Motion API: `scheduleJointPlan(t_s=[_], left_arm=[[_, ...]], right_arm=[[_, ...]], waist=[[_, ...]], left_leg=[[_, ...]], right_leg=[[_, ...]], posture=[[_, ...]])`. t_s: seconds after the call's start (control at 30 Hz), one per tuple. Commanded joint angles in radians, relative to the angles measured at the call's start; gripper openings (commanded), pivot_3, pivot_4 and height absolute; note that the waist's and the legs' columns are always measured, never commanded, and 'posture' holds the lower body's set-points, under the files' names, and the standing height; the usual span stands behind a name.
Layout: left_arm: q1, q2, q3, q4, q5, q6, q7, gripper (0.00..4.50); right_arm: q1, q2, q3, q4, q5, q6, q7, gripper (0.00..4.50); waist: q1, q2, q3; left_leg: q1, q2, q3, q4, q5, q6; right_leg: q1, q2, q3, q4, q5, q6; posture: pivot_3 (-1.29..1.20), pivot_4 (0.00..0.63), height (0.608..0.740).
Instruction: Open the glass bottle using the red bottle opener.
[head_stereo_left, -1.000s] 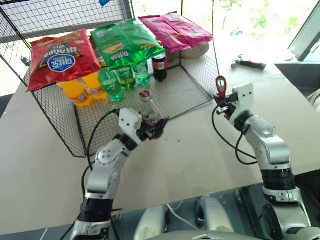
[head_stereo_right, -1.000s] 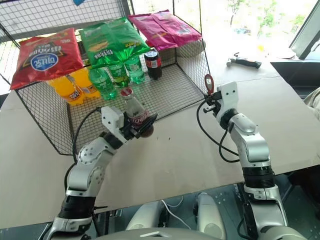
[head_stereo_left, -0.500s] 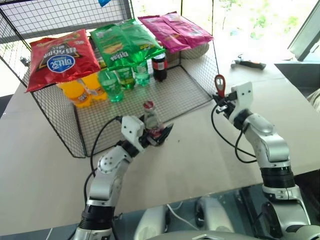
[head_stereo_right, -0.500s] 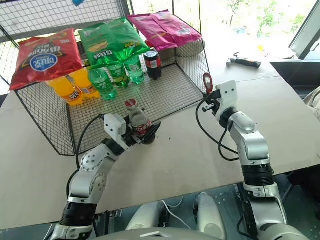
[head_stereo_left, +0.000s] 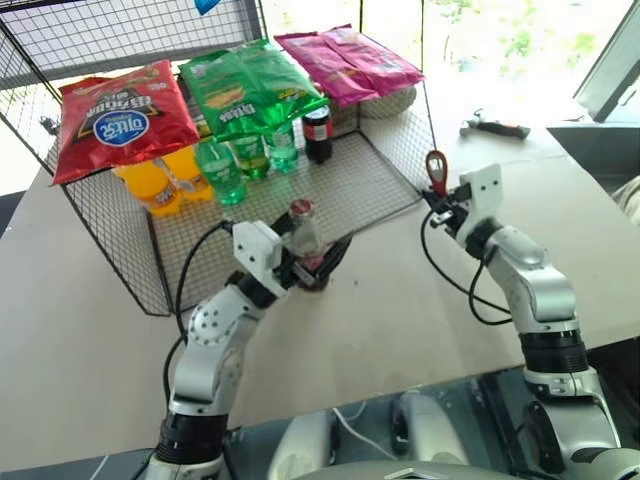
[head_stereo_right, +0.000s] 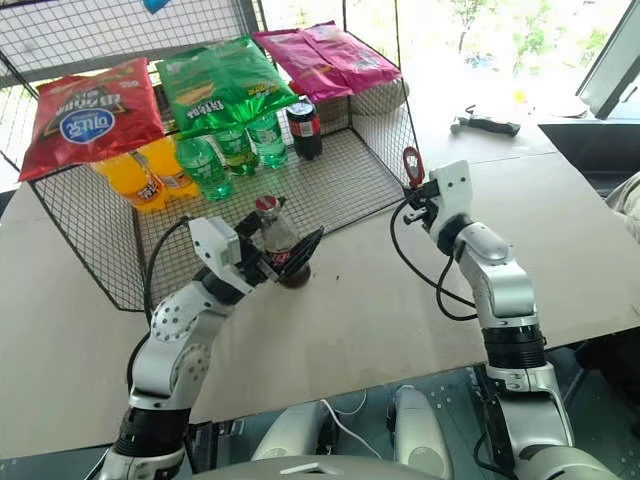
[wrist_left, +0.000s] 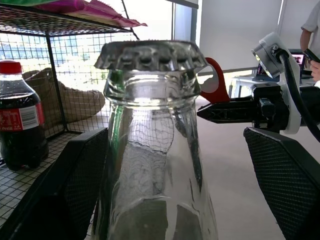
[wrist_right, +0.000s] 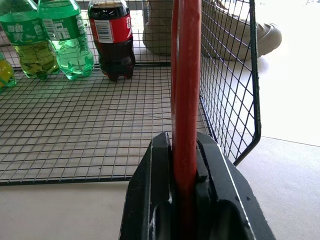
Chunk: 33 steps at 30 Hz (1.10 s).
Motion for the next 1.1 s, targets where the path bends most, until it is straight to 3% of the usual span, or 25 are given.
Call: scheduleJointPlan(t_s=[0.03,0.37,0.57,0.63,0.83,1.1], left_arm=[[0.002,0.001,0.012,-0.055,-0.007,-0.019,0.014,4.42],[0.008,-0.015,0.035,-0.056,-0.013,-0.04,0.05,4.42],[0.003,-0.029,0.041,-0.061,-0.029,-0.037,0.064,1.82],[0.008,-0.028,0.038,-0.062,-0.028,-0.038,0.062,1.47],[0.027,-0.019,0.029,-0.053,-0.02,-0.042,0.05,1.46],[0.047,-0.008,0.007,-0.028,0.004,-0.056,0.04,1.46]], right_arm=[[-0.026,-0.002,-0.005,-0.014,0.003,-0.025,0.008,0.0],[-0.028,0.009,0.022,-0.018,0.004,-0.022,0.023,0.0],[-0.029,0.015,0.032,-0.017,0.003,-0.022,0.027,0.0],[-0.03,0.015,0.033,-0.017,0.003,-0.022,0.028,0.0],[-0.039,0.015,0.082,-0.04,-0.025,-0.041,0.049,0.0],[-0.087,0.068,0.32,-0.091,-0.212,-0.279,0.077,0.0]], waist=[[0.0,0.0,0.0],[-0.001,0.0,0.0],[-0.001,0.0,0.0],[-0.001,0.0,0.0],[-0.002,0.0,-0.001],[-0.004,0.0,-0.001]], left_leg=[[0.0,0.0,0.0,0.0,0.0,0.0],[0.0,0.0,0.0,0.0,0.0,0.0],[0.0,0.0,0.0,0.0,0.0,0.0],[0.0,0.0,0.0,0.0,0.0,0.0],[0.001,0.0,0.0,0.0,0.0,0.0],[0.002,0.0,0.001,0.0,0.0,0.0]], right_leg=[[0.0,0.0,0.0,0.0,0.0,0.0],[0.0,0.0,0.0,0.0,0.0,0.0],[0.0,0.0,0.0,0.0,0.0,0.0],[0.0,0.0,0.0,0.0,0.0,0.0],[0.0,0.0,0.0,0.001,0.0,0.0],[0.0,0.0,0.001,0.001,0.0,0.0]], posture=[[0.0,0.15,0.735],[0.0,0.15,0.735],[0.0,0.15,0.735],[0.0,0.15,0.735],[0.0,0.15,0.735],[0.0,0.15,0.735]])
